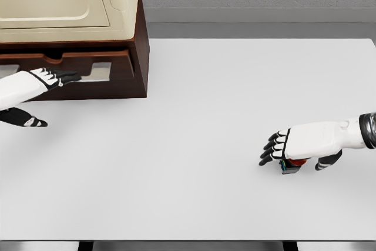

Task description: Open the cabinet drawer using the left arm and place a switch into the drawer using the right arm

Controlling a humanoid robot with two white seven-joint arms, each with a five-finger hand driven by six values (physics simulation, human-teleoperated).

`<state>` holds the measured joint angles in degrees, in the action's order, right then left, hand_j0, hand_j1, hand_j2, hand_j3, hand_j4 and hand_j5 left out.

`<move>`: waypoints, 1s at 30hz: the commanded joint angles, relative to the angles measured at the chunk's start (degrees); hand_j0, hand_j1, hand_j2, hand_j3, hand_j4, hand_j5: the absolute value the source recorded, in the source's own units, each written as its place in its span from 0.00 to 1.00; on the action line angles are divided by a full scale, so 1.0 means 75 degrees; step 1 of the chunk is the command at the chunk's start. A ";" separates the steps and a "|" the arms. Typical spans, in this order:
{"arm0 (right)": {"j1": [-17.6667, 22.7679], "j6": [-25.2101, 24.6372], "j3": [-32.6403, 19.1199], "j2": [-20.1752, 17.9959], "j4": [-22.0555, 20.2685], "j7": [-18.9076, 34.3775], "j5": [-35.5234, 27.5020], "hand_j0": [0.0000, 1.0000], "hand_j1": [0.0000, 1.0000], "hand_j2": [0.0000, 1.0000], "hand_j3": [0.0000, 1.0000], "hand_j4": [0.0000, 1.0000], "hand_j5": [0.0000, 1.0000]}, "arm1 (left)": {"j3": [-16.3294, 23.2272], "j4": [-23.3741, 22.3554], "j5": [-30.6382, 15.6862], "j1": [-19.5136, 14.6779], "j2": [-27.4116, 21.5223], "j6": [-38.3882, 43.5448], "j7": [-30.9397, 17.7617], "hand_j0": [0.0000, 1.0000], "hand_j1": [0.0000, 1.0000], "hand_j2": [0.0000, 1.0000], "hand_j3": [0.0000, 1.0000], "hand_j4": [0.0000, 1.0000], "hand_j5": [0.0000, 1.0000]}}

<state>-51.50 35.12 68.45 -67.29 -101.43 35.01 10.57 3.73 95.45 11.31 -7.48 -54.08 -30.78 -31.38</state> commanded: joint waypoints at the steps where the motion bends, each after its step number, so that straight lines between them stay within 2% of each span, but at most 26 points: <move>1: 0.0000 -0.0016 0.0003 -0.0005 0.0001 -0.0002 -0.0038 1.00 1.00 1.00 1.00 1.00 1.00 | 0.0158 0.0375 -0.1402 0.0001 0.0133 -0.0549 -0.0163 1.00 1.00 1.00 1.00 1.00 1.00; 5: -0.0012 -0.0016 0.0003 0.0007 0.0001 -0.0002 -0.0038 1.00 1.00 1.00 1.00 1.00 1.00 | 0.0100 0.0539 -0.1414 0.0071 0.0133 -0.0563 -0.0163 1.00 1.00 1.00 1.00 1.00 1.00; 9: -0.0012 -0.0016 0.0003 0.0007 -0.0011 -0.0002 -0.0038 1.00 1.00 1.00 1.00 1.00 1.00 | -0.0275 0.0727 -0.1414 0.0504 0.0133 -0.0563 -0.0163 1.00 1.00 1.00 1.00 1.00 1.00; 14: -0.0012 -0.0016 0.0050 0.0019 0.0001 -0.0002 -0.0038 1.00 1.00 1.00 1.00 1.00 1.00 | -0.0393 0.0856 -0.1414 0.0645 0.0133 -0.0563 -0.0163 1.00 1.00 1.00 1.00 1.00 1.00; 18: -0.0012 -0.0016 0.0085 0.0030 0.0001 -0.0002 -0.0026 1.00 1.00 1.00 1.00 1.00 1.00 | -0.0650 0.1008 -0.1414 0.0961 0.0144 -0.0563 -0.0163 1.00 1.00 1.00 1.00 1.00 1.00; 29: -0.0024 -0.0016 0.0132 0.0030 0.0001 -0.0002 -0.0026 1.00 1.00 1.00 1.00 1.00 1.00 | -0.0967 0.1031 -0.1461 0.1079 0.0191 -0.0563 -0.0152 1.00 1.00 1.00 1.00 1.00 1.00; 30: -0.0024 -0.0016 0.0132 0.0030 0.0001 -0.0002 -0.0026 1.00 1.00 1.00 1.00 1.00 1.00 | -0.1083 0.1031 -0.1461 0.1219 0.0191 -0.0563 -0.0152 1.00 1.00 1.00 1.00 1.00 1.00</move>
<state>-51.68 35.12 69.45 -67.05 -101.41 35.01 10.65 -5.00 101.58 9.02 2.28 -53.30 -32.77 -32.57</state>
